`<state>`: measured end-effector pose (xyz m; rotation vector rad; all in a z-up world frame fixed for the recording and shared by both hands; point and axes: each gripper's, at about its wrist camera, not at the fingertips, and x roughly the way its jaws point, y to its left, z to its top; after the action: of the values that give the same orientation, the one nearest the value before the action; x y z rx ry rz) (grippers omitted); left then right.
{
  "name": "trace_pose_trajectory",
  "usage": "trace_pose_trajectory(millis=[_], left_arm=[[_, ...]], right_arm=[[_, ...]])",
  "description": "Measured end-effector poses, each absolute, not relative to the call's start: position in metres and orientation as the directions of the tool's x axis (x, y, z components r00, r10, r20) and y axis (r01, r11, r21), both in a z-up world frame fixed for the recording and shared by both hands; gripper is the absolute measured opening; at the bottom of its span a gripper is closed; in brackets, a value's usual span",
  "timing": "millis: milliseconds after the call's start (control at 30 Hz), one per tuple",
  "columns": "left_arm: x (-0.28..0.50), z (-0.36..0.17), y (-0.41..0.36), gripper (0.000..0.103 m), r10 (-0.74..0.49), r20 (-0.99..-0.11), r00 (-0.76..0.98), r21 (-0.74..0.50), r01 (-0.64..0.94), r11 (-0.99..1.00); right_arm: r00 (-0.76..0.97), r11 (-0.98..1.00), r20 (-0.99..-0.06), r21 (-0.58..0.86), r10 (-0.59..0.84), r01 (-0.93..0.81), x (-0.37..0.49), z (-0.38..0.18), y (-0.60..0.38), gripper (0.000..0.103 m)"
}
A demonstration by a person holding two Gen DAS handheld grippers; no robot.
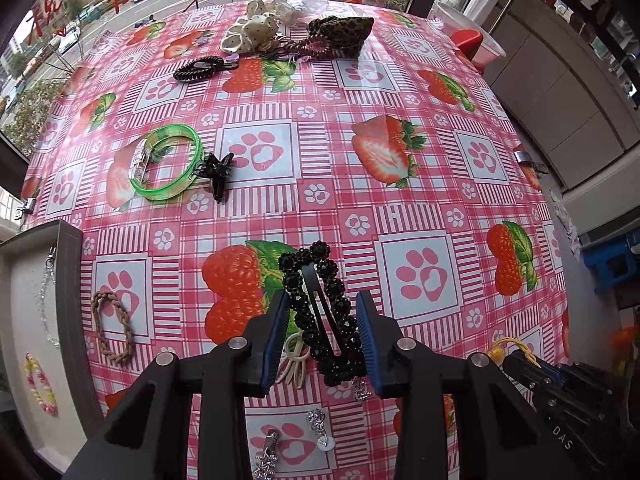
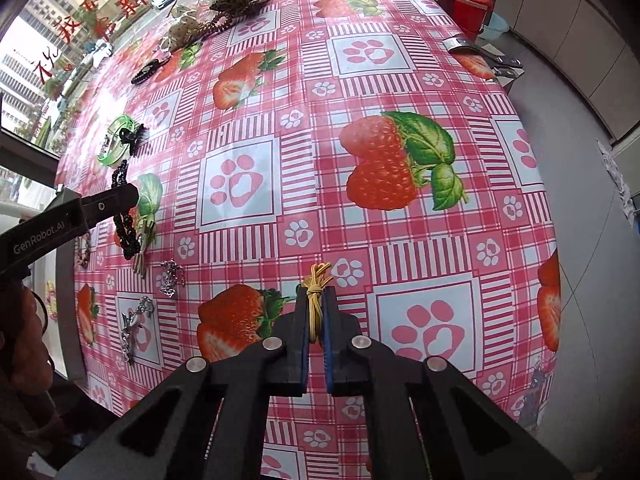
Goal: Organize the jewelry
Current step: 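Carry the hair clip and cord bracelet into the white tray and release both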
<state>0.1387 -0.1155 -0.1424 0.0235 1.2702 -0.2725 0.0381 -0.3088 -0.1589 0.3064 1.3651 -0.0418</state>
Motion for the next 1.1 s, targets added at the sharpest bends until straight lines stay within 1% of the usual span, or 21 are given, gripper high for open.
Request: trace_pose_trajectory(millis=[233, 533, 800, 1100], left_arm=[[0.129, -0.128, -0.088, 0.041, -0.179, -0.938, 0.298, -0.128, 0.183, 0.975], [0.113, -0.117, -0.039, 0.041, -0.155, -0.934, 0.322, -0.129, 0.099, 0.987], [0.094, -0.109, 0.020, 0.041, -0.117, -0.929, 0.352, -0.129, -0.010, 0.992], [0.076, -0.110, 0.106, 0.041, -0.024, -0.929, 0.369, -0.089, -0.159, 0.983]], right_arm=[[0.224, 0.957, -0.960, 0.213, 0.167, 0.197, 0.039, -0.150, -0.300, 0.006], [0.247, 0.964, -0.947, 0.240, 0.206, 0.116, 0.056, -0.130, -0.266, 0.006], [0.257, 0.959, -0.926, 0.281, 0.278, -0.026, 0.076, -0.110, -0.204, 0.006], [0.213, 0.908, -0.894, 0.344, 0.395, -0.240, 0.100, -0.098, -0.101, 0.006]])
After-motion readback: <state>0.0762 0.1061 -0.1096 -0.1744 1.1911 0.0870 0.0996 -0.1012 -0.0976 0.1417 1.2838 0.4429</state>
